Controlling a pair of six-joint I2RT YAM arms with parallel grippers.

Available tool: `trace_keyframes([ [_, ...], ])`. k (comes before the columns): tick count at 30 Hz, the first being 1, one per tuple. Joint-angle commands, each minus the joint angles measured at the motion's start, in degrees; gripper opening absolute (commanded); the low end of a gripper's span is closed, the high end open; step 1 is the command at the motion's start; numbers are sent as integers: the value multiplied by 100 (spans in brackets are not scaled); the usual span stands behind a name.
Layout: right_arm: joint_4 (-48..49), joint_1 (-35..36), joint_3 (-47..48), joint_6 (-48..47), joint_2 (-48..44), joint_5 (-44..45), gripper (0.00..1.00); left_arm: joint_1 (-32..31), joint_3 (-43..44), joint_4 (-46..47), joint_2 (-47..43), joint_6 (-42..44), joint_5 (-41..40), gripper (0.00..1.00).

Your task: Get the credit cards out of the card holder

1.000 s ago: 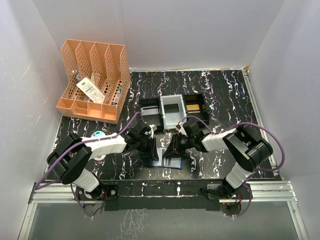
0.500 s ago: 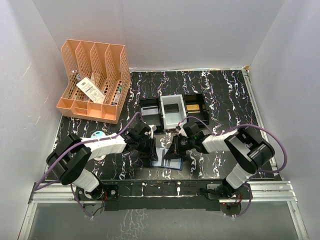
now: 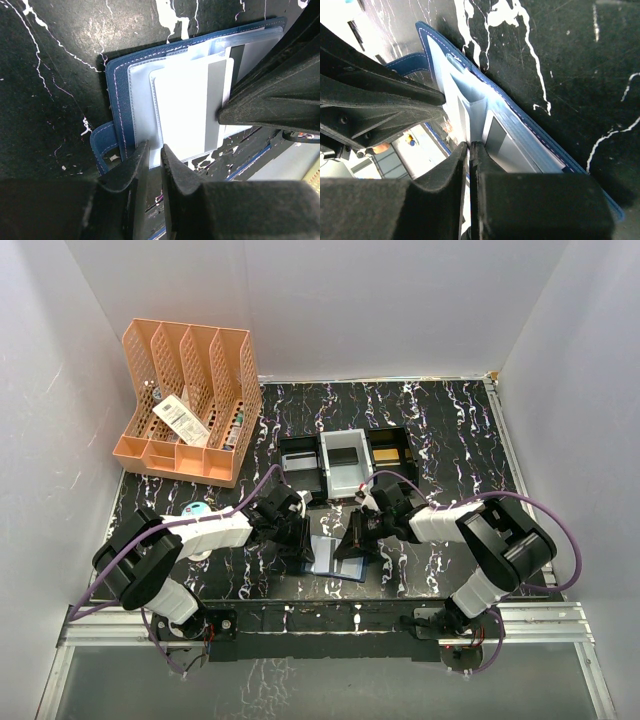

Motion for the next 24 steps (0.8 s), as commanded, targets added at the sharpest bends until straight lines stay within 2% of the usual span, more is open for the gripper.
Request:
trace_keyframes([
  [1, -109, -38, 23, -219, -153, -114, 6, -17, -125, -304, -122, 97, -148, 15],
  [8, -155, -56, -41, -195, -305, 12, 6, -10, -83, -347, -164, 94, -157, 15],
  [18, 419, -69, -165, 320, -251, -46, 13, -17, -26, -264, -163, 83, -86, 15],
  [24, 519, -43, -129, 422, -112, -36, 24, -17, -33, -240, -136, 61, -60, 15],
])
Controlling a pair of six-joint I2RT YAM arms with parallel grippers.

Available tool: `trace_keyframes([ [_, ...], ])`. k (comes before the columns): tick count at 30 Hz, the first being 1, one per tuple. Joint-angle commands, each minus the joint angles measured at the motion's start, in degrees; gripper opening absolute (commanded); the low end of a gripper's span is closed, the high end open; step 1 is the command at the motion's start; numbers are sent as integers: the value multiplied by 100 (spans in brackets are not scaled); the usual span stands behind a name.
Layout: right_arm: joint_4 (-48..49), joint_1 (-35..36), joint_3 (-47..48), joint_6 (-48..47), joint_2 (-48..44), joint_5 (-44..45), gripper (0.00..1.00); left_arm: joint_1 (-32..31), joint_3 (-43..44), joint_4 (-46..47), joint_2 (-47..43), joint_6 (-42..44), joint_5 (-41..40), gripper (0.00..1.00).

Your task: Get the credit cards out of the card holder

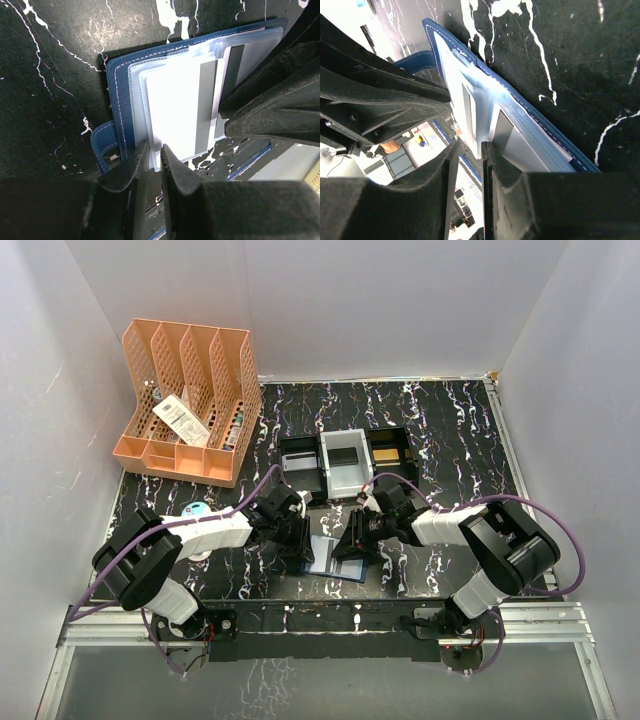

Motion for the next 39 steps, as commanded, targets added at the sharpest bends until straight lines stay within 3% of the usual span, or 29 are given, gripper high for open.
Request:
trace_keyframes([
  [1, 328, 0, 47, 82, 57, 63, 25, -12, -29, -243, -124, 65, -60, 15],
  [9, 522, 114, 115, 196, 299, 157, 24, -16, 14, -264, -116, 75, -51, 15],
  [15, 598, 133, 55, 234, 207, 161, 8, -25, 27, -332, -124, 70, -111, 15],
  [21, 323, 96, 45, -42, 36, -63, 4, -19, -3, -352, -135, 64, -131, 14],
  [31, -656, -311, 132, -778, -256, -239, 3, -17, -16, -369, -202, 58, -157, 14],
  [39, -722, -421, 83, -863, -300, -365, 4, -18, -20, -376, -216, 58, -148, 14],
])
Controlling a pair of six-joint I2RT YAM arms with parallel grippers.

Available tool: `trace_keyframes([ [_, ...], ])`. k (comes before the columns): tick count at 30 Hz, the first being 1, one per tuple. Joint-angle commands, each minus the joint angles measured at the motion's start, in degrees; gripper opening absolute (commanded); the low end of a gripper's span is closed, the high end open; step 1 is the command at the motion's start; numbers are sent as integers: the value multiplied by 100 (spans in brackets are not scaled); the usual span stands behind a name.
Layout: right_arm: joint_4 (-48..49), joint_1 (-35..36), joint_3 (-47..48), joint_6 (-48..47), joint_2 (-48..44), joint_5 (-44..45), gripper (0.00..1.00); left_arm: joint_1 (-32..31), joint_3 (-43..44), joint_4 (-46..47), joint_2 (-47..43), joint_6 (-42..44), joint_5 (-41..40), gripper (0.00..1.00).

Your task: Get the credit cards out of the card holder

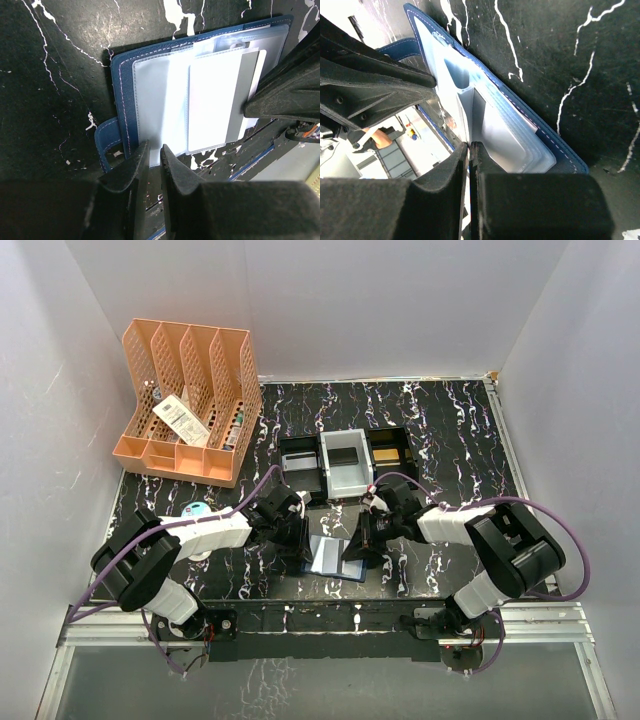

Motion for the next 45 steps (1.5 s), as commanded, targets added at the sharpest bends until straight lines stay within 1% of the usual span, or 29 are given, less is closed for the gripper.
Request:
trace_keyframes([
  [1, -71, -71, 77, -207, -150, -186, 4, -23, -22, -257, -171, 59, -117, 14],
  [9, 148, -405, -101, -227, -216, -686, 4, -20, 0, -212, -112, 64, -65, 14],
  [13, 29, -421, -89, -320, -181, -644, 4, -25, 29, -228, -82, 84, -56, 14],
  [17, -332, -425, -22, -558, -154, -363, 4, -25, 53, -227, -57, 89, -38, 14],
  [19, -325, -429, -52, -569, -156, -280, 4, -25, 57, -233, -65, 88, -38, 14],
  [21, -150, -430, -111, -411, -152, -256, 4, -25, 63, -229, -84, 94, -30, 14],
  [24, 416, -423, -238, -48, -178, -487, 4, -20, 82, -236, -103, 92, -13, 14],
  [26, 545, -404, -209, 46, -202, -568, 3, -25, 115, -219, -143, 94, 16, 15],
  [30, 594, -266, -6, 55, -121, -570, 3, -25, 195, -195, -339, 48, -25, 22],
  [34, 1001, -74, 83, 256, 102, -568, 3, -25, 322, -369, -574, 63, -226, 31],
  [36, 1045, -38, 160, 260, 205, -571, 3, -25, 364, -439, -648, 76, -261, 34],
  [40, 1682, 14, 157, 706, 274, -700, 3, -25, 305, -428, -707, 30, -290, 39],
  [42, 1794, 42, 176, 739, 288, -752, 3, -17, 257, -438, -707, 7, -336, 42],
  [45, 1802, 81, 231, 694, 359, -794, 3, -24, 246, -574, -707, 2, -544, 43],
])
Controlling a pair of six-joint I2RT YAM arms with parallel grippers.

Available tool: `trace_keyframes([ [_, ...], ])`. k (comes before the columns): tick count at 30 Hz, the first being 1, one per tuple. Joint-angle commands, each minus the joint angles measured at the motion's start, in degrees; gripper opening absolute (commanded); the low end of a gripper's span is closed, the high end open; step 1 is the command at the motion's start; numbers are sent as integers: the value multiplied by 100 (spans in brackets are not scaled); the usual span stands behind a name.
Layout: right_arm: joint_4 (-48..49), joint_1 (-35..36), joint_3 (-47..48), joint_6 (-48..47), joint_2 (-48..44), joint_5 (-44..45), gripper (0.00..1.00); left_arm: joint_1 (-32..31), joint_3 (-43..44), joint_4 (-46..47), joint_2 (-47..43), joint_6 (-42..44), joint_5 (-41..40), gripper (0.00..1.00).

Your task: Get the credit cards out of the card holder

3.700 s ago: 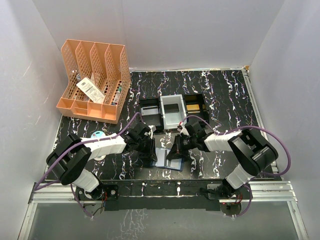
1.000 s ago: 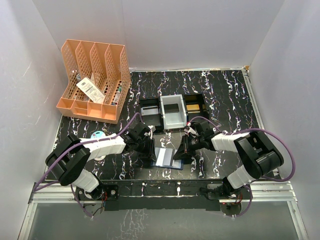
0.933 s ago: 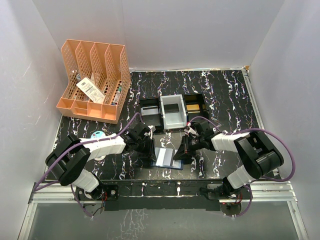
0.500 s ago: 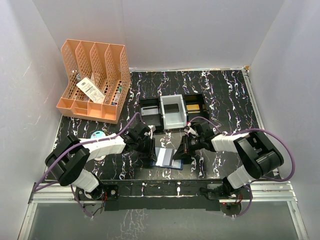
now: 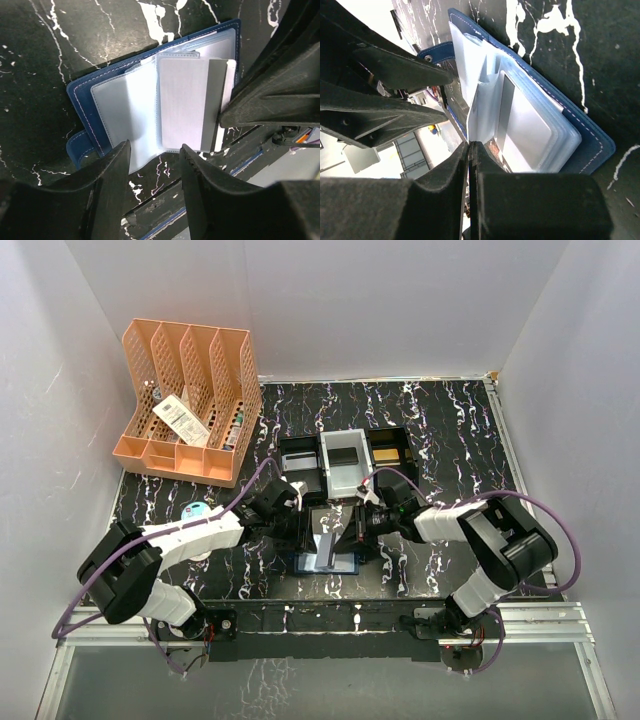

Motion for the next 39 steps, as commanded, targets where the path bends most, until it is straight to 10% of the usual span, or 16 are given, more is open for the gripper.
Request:
trace_keyframes([
  [1, 551, 100, 283, 116, 113, -205, 4, -21, 60, -332, -178, 7, -310, 43],
  [39, -828, 242, 177, -138, -404, 877, 19, -21, 137, -327, 491, 276, -174, 22],
])
